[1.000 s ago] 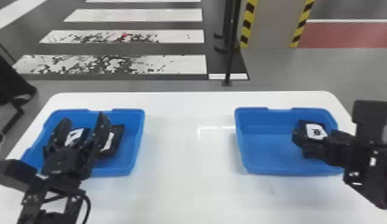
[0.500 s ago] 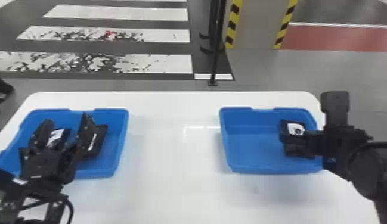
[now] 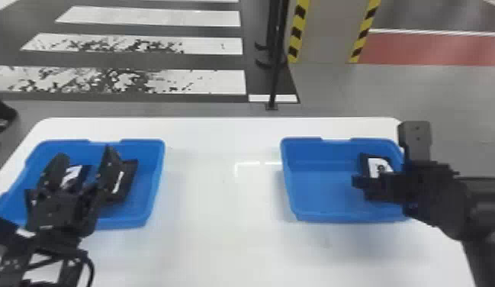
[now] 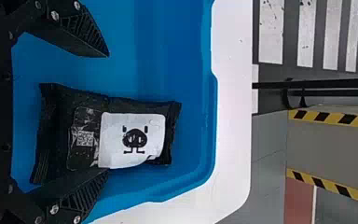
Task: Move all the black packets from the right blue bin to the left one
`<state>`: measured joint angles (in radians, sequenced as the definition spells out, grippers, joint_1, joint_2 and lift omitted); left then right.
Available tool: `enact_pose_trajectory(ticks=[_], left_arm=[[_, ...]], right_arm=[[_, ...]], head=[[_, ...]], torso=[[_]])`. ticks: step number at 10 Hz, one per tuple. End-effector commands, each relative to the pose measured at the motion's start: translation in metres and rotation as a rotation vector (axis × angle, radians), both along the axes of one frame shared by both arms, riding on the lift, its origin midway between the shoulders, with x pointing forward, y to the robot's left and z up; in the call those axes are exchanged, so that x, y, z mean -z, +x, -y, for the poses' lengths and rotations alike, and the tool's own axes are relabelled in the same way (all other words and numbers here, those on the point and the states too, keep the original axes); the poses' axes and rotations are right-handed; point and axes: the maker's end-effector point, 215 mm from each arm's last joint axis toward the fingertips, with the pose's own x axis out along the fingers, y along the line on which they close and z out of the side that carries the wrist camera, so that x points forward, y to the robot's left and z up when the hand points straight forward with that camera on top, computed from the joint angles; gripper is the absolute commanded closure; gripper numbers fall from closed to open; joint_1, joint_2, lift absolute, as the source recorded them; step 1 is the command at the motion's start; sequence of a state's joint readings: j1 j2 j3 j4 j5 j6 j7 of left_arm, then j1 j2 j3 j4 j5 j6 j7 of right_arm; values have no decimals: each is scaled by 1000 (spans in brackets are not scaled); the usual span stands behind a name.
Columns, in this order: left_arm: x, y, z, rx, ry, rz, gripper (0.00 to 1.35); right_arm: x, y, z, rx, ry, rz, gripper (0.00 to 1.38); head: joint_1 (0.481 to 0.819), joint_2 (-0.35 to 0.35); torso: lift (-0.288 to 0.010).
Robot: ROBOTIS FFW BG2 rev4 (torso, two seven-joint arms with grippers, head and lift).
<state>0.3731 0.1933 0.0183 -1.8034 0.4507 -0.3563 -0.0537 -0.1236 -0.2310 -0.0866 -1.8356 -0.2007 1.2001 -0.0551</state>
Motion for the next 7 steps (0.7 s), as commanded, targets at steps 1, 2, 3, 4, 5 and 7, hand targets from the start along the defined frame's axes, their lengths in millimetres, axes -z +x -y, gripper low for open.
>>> enact_pose_trajectory(ticks=[1,2,3,4,5,7], left_arm=[[3,-1,-1,-2,-1,-6,225],[4,-2,0,0,-4,-8,225],[3,-1,-1,-1,-6,-6,225],[2,-1,0,0,-6,-4,225],[4,-2,-2,-3,-9,-8,225],[4,-2,-1,-2,-22,-7,225]], right_arm=[[13,-3,-1,2,11,-31,196],[17,-6,-1,4,12,-43,243],[21,-9,-1,4,16,-57,360],[24,-11,-4,3,27,-74,621],[24,-11,-6,-2,35,-76,907],[15,-7,-29,-37,98,-17,1181]], head=[[695,-51],[695,-51],[695,-51],[695,-50],[695,-49],[695,-37]], torso=[[-168],[-168],[-168],[-168],[-168],[-168]])
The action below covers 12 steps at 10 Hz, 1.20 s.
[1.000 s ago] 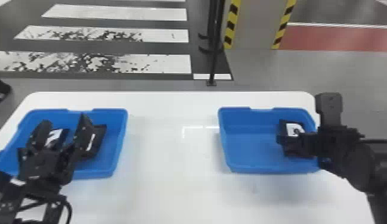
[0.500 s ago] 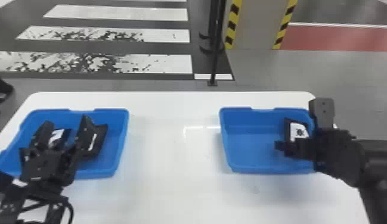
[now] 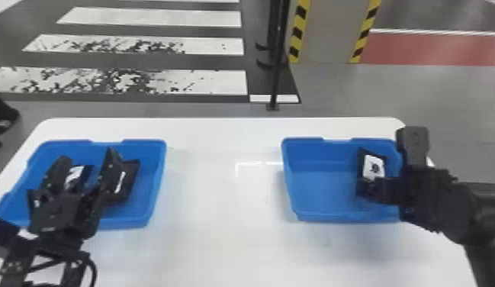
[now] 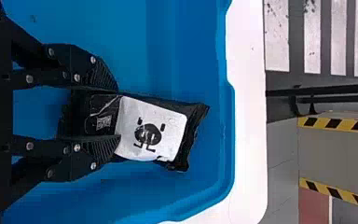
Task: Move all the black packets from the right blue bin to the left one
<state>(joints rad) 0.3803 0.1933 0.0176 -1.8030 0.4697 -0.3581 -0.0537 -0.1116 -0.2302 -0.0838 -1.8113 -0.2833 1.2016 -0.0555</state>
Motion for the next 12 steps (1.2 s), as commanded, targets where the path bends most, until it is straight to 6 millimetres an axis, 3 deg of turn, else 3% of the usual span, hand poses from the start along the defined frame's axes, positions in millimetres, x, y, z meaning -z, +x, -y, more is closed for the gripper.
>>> enact_pose_trajectory(ticks=[1,5,7,8,9,10,12], left_arm=[[1,0,2,3,-4,-1,225],[-3,-1,2,1,-21,12,233],[-7,-3,2,-1,-55,29,249],[-14,-3,7,4,-58,53,249],[-22,-2,14,20,-70,70,249],[-30,-2,27,48,-103,78,249],[-49,-6,52,107,-123,94,249]], right_arm=[[-7,6,-11,-18,44,50,1219],[-27,6,-29,-41,145,173,1225],[-66,3,-60,-122,197,264,1223],[-89,11,-85,-199,248,327,1223],[-111,12,-125,-296,307,370,1223],[-126,1,-172,-392,365,380,1223],[-139,-21,-241,-545,476,362,1223]], head=[[695,-29],[695,0],[695,12],[695,32],[695,45],[695,72],[695,146]], torso=[[-168],[-168],[-168],[-168],[-168],[-168],[-168]])
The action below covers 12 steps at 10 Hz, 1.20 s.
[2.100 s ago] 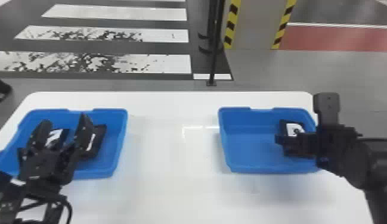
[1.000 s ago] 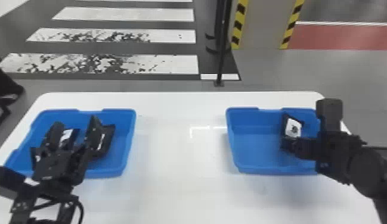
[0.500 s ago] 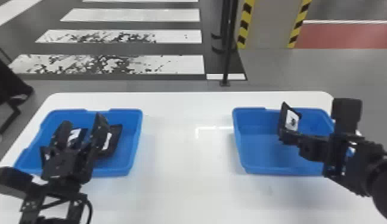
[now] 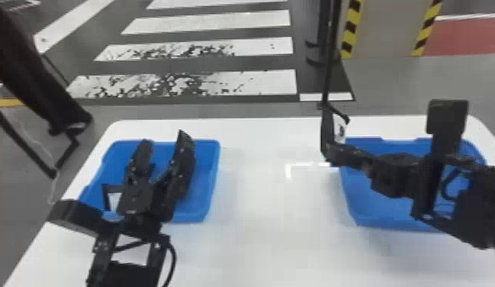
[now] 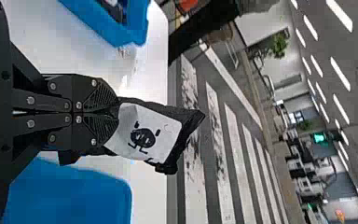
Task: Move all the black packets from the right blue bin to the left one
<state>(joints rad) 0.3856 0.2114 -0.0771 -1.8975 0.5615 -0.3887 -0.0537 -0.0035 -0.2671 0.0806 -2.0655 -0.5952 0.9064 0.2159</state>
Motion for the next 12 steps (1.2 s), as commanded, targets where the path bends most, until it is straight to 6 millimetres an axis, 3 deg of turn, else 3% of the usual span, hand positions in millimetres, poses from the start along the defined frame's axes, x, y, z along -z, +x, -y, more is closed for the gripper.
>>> enact_pose_trajectory(ticks=[1,4,6,9,12], left_arm=[[-3,-1,21,47,-7,-7,249],[17,-1,74,171,-6,-82,249],[27,-1,84,195,22,-112,249],[40,2,81,200,57,-154,249],[53,3,87,233,62,-196,275]], right_arm=[[-4,-14,-44,-104,22,-5,1223],[-6,-39,-116,-274,59,-19,1223],[-7,-66,-153,-377,79,-32,1223],[-9,-93,-179,-460,101,-49,1223],[-11,-97,-183,-474,99,-44,1223]], head=[[695,164],[695,214],[695,231],[695,292],[695,313]], torso=[[-168],[-168],[-168],[-168],[-168]])
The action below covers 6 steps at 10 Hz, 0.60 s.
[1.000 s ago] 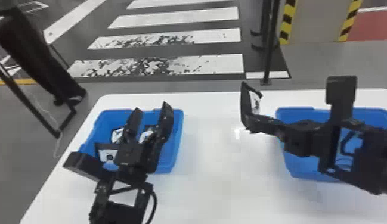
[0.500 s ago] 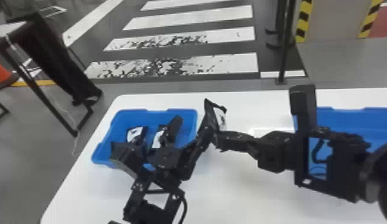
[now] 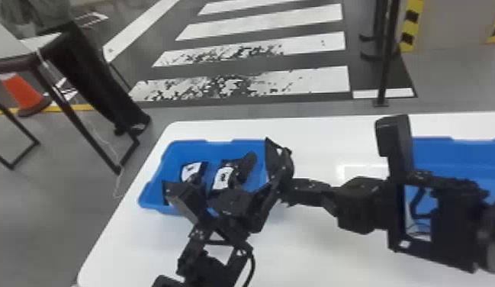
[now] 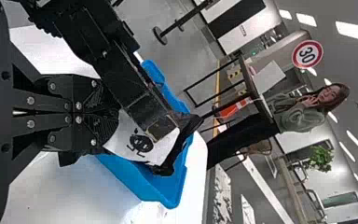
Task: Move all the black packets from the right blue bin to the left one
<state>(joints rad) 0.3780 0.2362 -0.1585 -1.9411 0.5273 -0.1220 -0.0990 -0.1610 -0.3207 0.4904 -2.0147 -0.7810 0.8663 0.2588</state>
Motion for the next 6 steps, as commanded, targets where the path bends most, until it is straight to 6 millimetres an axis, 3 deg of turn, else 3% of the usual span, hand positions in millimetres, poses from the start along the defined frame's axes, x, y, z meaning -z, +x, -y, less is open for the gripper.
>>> enact_pose_trajectory(ticks=[1,2,6], left_arm=[[7,0,0,7,11,-24,794],[10,0,-3,7,18,-46,1253],[11,1,-3,51,20,-57,1222]], right_arm=[[-1,0,0,-1,1,6,1223],[-1,3,0,6,2,9,1223],[1,13,3,24,0,20,1214]], head=[[695,312],[695,311],[695,304]], torso=[[-168],[-168],[-168]])
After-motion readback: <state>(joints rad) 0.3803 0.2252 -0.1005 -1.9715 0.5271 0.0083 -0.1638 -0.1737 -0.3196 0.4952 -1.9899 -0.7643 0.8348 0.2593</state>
